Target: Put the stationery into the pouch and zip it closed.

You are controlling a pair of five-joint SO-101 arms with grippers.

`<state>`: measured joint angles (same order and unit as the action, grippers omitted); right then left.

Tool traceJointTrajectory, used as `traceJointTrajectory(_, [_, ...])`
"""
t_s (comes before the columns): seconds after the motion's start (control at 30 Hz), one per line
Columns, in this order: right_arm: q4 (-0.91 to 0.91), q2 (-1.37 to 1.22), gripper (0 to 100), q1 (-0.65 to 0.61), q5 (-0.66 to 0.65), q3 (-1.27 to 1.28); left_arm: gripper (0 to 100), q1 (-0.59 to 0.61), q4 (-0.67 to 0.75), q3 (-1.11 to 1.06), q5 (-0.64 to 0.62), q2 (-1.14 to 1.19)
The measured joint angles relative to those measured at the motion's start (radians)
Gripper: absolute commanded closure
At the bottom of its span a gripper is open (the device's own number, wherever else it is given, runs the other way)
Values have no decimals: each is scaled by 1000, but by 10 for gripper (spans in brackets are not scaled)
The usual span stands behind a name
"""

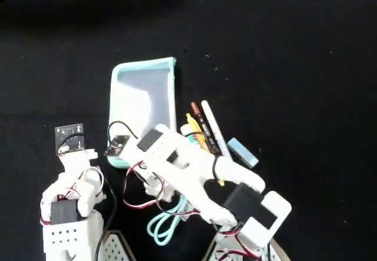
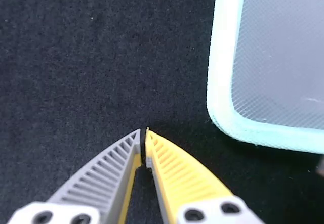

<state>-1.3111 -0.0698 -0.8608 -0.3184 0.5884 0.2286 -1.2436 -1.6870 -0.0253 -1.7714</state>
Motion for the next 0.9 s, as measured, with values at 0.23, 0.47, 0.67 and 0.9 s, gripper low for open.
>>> traceJointTrajectory(0.23, [0,-3,969,46,-18,0,970,0,0,0,0,0])
traceJointTrajectory(0.47, [-37,2,974,195,-98,-6,970,0,0,0,0,0])
traceJointTrajectory(0.67, [-112,180,973,229,-104,-6,970,0,0,0,0,0])
traceJointTrajectory(0.9, [-140,551,974,239,-107,55,970,0,0,0,0,0])
